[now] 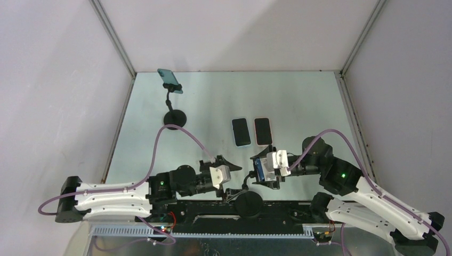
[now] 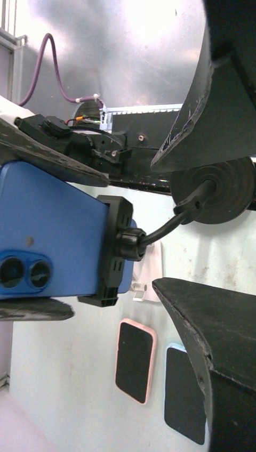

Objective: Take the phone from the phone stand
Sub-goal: Pick up the phone stand with the phone at the center of the board.

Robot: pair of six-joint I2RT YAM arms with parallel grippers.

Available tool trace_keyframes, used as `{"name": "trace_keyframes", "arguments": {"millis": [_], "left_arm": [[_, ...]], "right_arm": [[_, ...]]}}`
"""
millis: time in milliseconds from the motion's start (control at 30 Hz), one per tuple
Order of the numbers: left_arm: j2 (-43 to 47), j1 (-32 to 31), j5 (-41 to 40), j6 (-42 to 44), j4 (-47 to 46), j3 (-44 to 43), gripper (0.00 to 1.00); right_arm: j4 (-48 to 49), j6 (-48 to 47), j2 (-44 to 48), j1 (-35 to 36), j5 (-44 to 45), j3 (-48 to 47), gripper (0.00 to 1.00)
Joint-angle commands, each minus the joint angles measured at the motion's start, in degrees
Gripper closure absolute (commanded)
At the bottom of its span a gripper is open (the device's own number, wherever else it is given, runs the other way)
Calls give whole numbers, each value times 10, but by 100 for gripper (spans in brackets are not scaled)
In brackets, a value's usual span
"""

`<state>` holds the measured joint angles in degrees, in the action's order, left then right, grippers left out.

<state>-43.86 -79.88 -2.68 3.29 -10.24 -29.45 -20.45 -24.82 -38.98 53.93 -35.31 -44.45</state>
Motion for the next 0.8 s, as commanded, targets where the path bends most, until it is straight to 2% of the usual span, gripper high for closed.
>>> {"name": "trace_keyframes", "arguments": {"millis": [0, 267, 533, 767], "left_arm": [[-7, -2, 7, -17, -33, 9, 20], [-37, -3, -20, -9, -57, 5, 21], [-73, -3, -34, 5, -71, -9, 32], [-88, -2, -48, 12, -74, -20, 35]], "right_arm": [[90, 14, 19, 2, -32, -13, 100], [108, 25, 15, 5, -43, -13, 100], [113, 29, 12, 15, -47, -13, 100], [109, 30, 3, 27, -54, -13, 100]]}}
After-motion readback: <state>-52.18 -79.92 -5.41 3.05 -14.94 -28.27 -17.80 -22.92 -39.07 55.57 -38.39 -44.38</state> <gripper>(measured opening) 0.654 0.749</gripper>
